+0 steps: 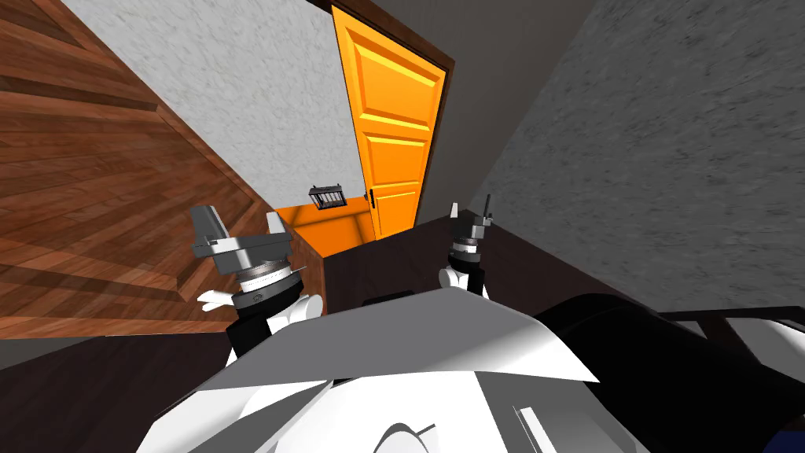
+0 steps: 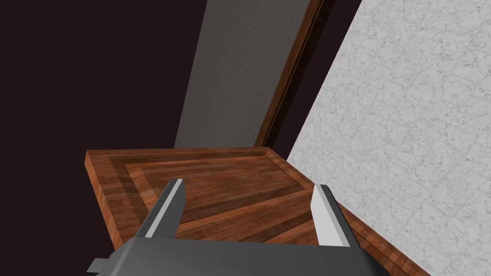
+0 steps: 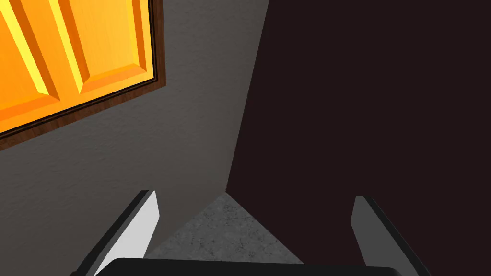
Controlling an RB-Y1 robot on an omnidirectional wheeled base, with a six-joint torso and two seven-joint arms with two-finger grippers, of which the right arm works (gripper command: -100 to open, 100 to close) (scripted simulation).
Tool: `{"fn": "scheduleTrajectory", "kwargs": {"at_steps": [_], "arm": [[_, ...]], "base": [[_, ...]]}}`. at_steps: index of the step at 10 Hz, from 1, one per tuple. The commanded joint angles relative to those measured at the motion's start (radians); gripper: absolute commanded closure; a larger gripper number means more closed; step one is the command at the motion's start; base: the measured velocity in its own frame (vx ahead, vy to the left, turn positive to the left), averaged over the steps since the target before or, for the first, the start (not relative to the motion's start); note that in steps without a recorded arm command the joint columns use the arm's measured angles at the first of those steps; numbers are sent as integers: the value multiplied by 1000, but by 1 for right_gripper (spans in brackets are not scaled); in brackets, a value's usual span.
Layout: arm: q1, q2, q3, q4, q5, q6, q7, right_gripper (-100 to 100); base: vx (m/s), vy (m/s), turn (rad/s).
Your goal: Pull the door open
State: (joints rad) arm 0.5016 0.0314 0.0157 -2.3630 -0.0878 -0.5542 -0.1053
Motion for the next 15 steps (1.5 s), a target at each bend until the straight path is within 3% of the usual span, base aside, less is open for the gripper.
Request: {"fn": "scheduleTrajectory", "kwargs": {"at_steps": [1, 15], "arm": [[-1, -13, -1, 32, -21, -10, -28, -100], [-8, -88, -7, 303, -198, -98, -269, -100]], "base": [[52, 10, 245], [111, -1, 189]]}}
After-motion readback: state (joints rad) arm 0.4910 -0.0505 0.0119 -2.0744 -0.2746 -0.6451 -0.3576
